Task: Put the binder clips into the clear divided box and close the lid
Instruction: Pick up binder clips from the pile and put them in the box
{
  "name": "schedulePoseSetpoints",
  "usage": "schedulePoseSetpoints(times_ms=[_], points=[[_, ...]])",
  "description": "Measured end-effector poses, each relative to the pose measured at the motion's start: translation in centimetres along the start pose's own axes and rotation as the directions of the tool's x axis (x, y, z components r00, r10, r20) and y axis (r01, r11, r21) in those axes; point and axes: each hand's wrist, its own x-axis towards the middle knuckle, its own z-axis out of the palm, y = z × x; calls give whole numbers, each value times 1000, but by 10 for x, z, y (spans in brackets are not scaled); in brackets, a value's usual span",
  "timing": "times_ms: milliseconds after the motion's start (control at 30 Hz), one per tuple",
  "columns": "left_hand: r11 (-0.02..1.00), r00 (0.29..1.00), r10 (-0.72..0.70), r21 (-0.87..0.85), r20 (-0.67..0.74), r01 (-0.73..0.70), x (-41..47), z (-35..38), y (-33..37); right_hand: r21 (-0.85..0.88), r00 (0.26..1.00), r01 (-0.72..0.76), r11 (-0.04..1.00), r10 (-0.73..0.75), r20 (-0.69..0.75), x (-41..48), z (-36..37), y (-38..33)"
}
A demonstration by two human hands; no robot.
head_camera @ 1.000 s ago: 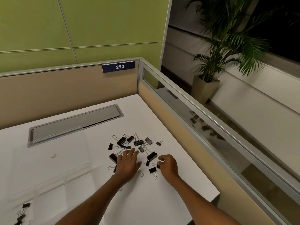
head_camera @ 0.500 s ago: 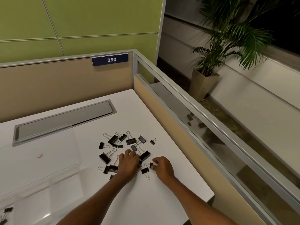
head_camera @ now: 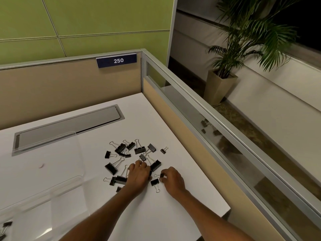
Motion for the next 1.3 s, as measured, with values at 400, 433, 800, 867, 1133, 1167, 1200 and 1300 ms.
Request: schedulePoseSetpoints(times_ms=[400, 433, 800, 867, 1133, 1167, 1200, 1300], points=[[974, 998, -63, -215, 16, 65, 3, -8, 5, 157, 991, -126, 979, 132, -28, 2, -4, -5], [971, 998, -65, -228, 5, 65, 2, -8, 4, 217, 985, -162, 963, 171, -27, 3, -5, -6], [654, 935, -355, -713, 5, 252, -26, -47, -25, 803, 946, -312, 508, 242, 215, -6, -30, -69], [598, 917, -399, -761, -12, 251, -38, -57, -36, 815, 951, -305, 493, 208, 229, -10, -31, -86], [451, 860, -510, -852, -1, 266, -104, -93, -91, 846, 942, -326, 423, 68, 329, -28, -10, -154], [444, 852, -523, -855, -3, 269, -113, -96, -99, 848, 935, -340, 407, 45, 353, -32, -6, -163], [429, 843, -539, -860, 2, 276, -122, -98, -106, 848, 927, -350, 398, 20, 374, -35, -1, -172], [381, 813, -581, -879, 14, 287, -151, -103, -128, 838, 909, -359, 412, -51, 414, -47, 13, -200]])
